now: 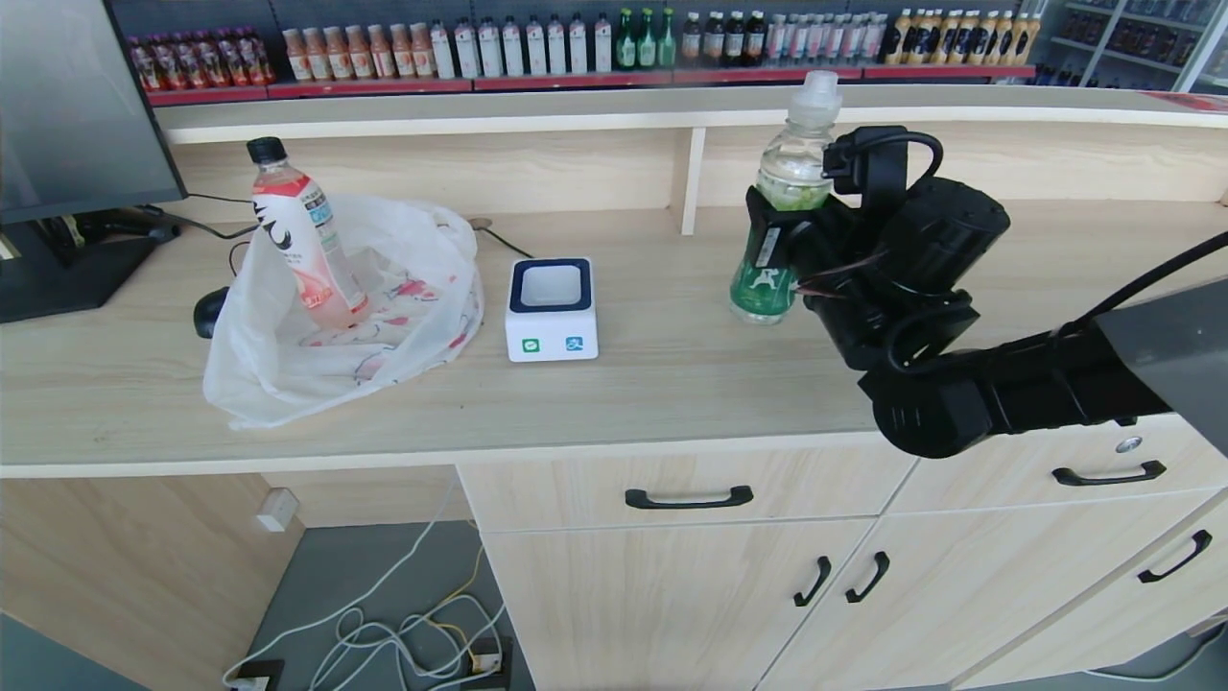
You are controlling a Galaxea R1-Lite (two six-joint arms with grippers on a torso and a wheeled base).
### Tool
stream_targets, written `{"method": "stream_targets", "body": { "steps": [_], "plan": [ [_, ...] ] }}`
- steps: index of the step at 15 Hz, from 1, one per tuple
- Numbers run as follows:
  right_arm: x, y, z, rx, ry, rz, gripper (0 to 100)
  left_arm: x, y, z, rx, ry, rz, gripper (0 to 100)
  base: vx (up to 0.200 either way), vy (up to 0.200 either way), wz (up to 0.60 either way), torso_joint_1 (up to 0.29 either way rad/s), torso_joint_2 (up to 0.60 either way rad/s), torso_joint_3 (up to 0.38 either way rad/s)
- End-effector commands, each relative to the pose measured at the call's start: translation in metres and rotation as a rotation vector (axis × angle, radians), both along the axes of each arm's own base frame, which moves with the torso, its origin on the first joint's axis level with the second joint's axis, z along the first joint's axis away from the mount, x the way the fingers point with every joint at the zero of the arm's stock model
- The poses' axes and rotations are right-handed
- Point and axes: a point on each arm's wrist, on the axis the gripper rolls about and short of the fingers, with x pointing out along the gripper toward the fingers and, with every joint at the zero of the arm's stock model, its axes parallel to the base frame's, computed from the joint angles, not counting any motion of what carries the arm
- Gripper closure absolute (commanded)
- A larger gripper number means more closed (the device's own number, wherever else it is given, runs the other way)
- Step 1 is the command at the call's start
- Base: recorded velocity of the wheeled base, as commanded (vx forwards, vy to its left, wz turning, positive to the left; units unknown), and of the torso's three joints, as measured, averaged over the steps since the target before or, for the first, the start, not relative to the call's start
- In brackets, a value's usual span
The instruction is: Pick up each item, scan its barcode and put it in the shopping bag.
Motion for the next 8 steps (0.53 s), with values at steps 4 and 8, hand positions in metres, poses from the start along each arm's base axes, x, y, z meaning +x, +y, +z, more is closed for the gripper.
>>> {"method": "stream_targets", "body": {
  "steps": [4,8],
  "plan": [
    [-0.018,-0.006,0.021,-0.018,-0.044,-0.01,100,0.0,0.0,0.0,0.0,0.0,0.002,0,0.0,0.0,0.0,0.0,0.0,0.0],
    [-0.039,-0.009,0.032,-0.059,-0.056,-0.016,100,0.0,0.0,0.0,0.0,0.0,0.0,0,0.0,0.0,0.0,0.0,0.0,0.0]
  ]
}}
